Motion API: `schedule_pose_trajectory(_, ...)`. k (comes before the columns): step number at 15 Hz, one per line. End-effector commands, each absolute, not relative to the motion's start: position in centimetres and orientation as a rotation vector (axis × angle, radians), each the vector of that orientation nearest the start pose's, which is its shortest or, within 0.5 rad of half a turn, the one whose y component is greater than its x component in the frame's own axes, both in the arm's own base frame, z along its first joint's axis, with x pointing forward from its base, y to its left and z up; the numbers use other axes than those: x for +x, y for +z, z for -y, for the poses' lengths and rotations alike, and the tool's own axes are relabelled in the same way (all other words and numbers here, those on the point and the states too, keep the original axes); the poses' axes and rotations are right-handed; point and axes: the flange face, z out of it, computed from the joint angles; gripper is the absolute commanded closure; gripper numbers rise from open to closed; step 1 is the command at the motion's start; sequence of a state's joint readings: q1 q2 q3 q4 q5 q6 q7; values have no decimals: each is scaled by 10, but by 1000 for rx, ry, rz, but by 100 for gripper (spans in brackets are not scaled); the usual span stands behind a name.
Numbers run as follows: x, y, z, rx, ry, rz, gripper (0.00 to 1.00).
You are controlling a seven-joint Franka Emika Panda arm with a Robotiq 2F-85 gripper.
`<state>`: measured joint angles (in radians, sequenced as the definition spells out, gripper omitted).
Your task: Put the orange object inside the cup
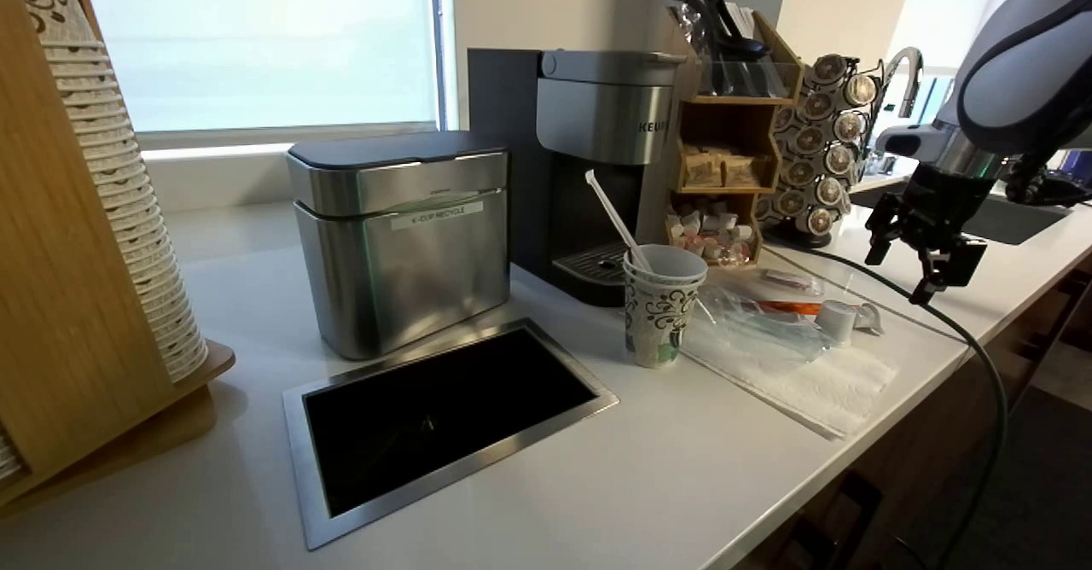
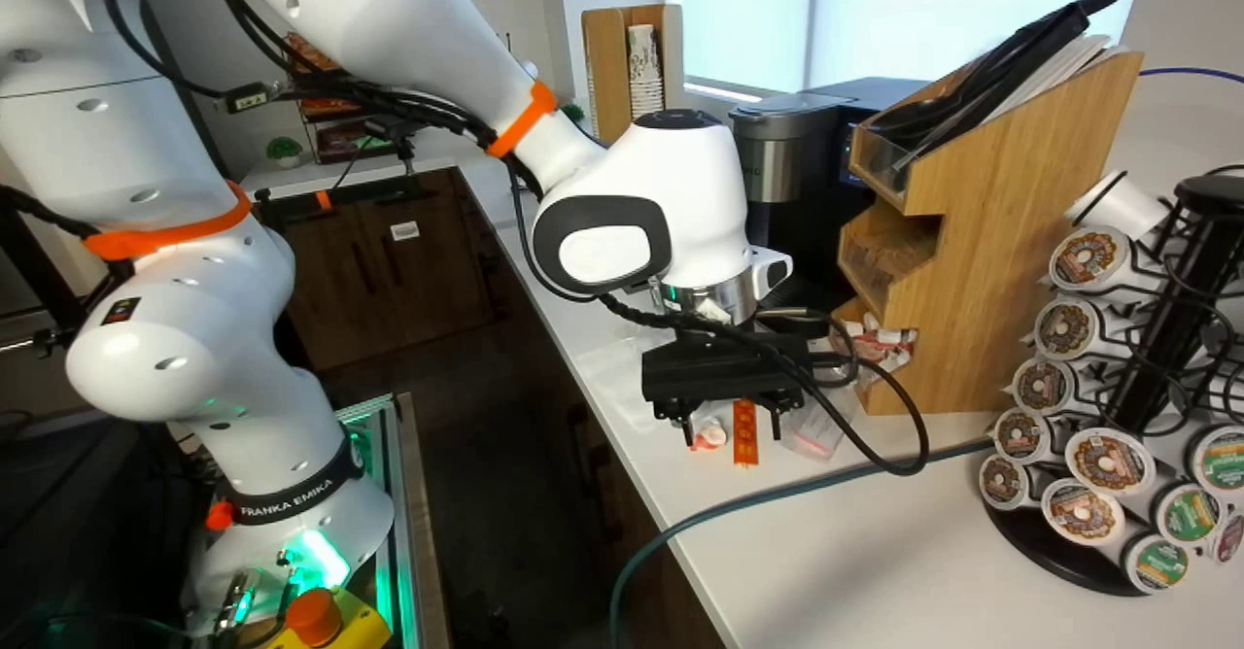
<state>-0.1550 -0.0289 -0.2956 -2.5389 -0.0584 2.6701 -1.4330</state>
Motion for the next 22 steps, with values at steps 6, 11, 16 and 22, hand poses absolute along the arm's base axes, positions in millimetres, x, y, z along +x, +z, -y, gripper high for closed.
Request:
schedule_pose_trajectory(6, 447, 262, 191, -2815, -100, 1756, 0)
schedule_pose_trajectory(11, 459, 246, 190, -2801, -99, 1736, 26)
schedule_pose_trajectory(16, 463, 244, 190, -2819, -113, 1638, 69)
schedule_pose_trajectory(22, 459, 257, 191, -2851, -111, 1561, 100)
